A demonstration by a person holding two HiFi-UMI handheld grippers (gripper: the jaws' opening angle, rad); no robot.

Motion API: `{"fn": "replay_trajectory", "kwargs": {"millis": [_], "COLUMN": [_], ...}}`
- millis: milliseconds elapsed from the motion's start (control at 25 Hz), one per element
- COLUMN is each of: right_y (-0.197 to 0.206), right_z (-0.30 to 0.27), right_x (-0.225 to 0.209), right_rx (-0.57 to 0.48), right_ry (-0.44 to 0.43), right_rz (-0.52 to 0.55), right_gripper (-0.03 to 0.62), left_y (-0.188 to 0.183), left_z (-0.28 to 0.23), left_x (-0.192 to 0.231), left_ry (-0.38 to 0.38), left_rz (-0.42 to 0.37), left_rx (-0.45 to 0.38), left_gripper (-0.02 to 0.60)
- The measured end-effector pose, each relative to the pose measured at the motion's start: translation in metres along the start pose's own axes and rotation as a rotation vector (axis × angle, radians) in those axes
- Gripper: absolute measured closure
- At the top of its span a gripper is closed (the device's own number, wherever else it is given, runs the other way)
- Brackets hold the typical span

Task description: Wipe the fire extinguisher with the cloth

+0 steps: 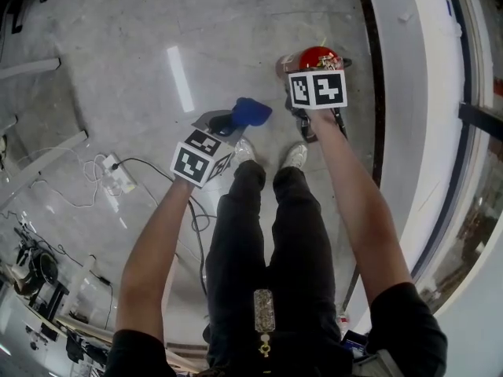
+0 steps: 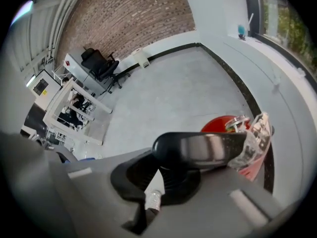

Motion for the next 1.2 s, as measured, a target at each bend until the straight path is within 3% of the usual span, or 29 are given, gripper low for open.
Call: {"fn": "replay_trajectory", "kwargs": {"millis": [160,320,560,760,880,1080,1200], "right_y": [-0.005,0.002,0.033,0.08,0.111,0.145,0.148], "right_z": [-0.004,0.005,0.041,0.09,0.109,0.109,0.094], "right_x": [0.004,0.011,0.016,0.001,-0.018,-0.065,-0.095], "right_rx": [-0.039,-0.071,-0.172,-0.299,-0.333,-0.341,-0.379], "right_ry": [0.005,-0.012,-0.12,-0.14,-0.159,-0.163,-0.147], "right_rz": [-0.073,-0.016,0.103,0.319,0.38,0.49,0.518], "right_gripper": [0.592,0.592,0.592,0.592,0.592,0.592,0.592], "left_y": [-0.003,-0.004,-0.012,-0.021,-0.028,-0.042,-0.043], "left_z": [0.008,0.008,-0.02,-0.053,-0.07,-0.109,-0.133], "left_x": [0.016,0.017,-0.014,-0.056,-0.072,-0.066,-0.063], "left_ry": [-0.02,-0.039,-0.075,-0.197,-0.286,-0.42,-0.437], "left_rz": [-0.019,-0.015,0.002,-0.001,-0.015,0.036,-0.03], "left_rx": [-0.01,-0.026,-0.055,-0.085,-0.128,-0.219,-0.285], "left_gripper": [0.522,0.522,0.522,0.522,0.522,0.522,0.522]}}
Point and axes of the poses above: the fingertips, and each gripper's own axes: z backward along the fingers, x to its left, y out of its underside, the point moved 10 cm from there along z, backward along the fingers, and after that the axes turned 2 degrees about y, right-handed, at the moved point
